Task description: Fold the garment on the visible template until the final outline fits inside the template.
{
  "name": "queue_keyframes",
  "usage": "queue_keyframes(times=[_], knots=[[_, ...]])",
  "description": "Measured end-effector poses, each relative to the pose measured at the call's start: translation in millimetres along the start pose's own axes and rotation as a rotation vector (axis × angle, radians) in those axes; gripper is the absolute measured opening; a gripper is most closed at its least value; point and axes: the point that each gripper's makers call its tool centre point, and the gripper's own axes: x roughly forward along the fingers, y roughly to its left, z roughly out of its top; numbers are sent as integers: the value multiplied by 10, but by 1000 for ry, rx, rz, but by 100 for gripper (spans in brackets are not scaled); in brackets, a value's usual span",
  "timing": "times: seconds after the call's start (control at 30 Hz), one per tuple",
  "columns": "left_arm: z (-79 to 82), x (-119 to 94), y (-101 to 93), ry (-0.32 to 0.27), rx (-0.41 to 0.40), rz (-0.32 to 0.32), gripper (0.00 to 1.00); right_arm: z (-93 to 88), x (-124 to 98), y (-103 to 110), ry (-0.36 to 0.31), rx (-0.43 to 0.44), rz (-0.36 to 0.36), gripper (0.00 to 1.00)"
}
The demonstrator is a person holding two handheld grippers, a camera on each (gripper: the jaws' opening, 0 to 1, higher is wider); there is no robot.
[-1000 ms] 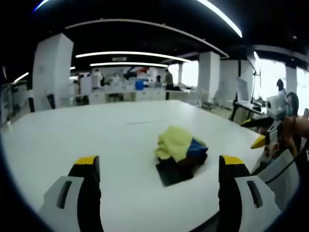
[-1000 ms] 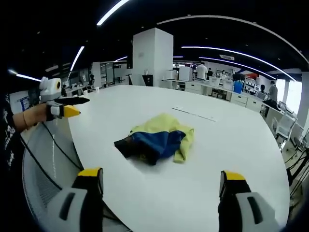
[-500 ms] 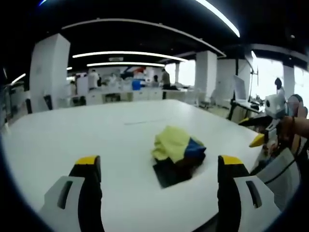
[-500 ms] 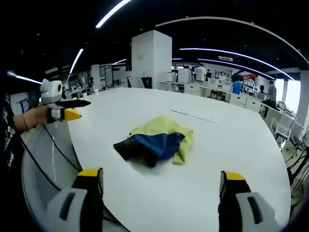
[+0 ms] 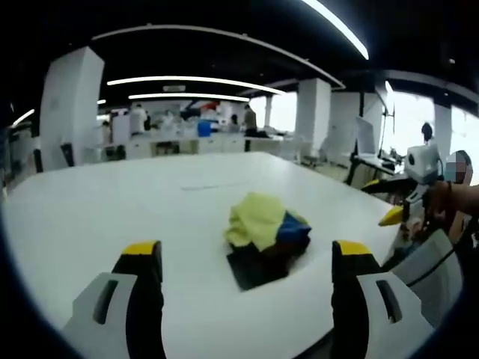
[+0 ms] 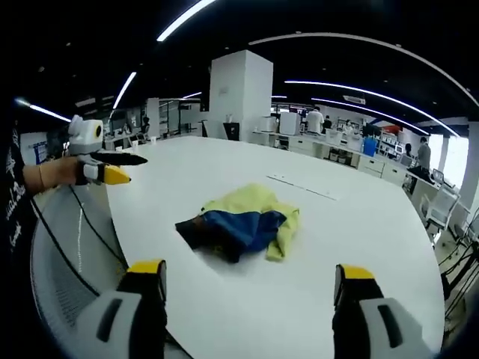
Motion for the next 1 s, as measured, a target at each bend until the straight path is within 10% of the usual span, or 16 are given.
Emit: queue_keyframes(times=[1.0], knots=[[-96, 581, -258, 43, 14, -162, 75, 143, 580, 198, -8, -111, 104, 70]])
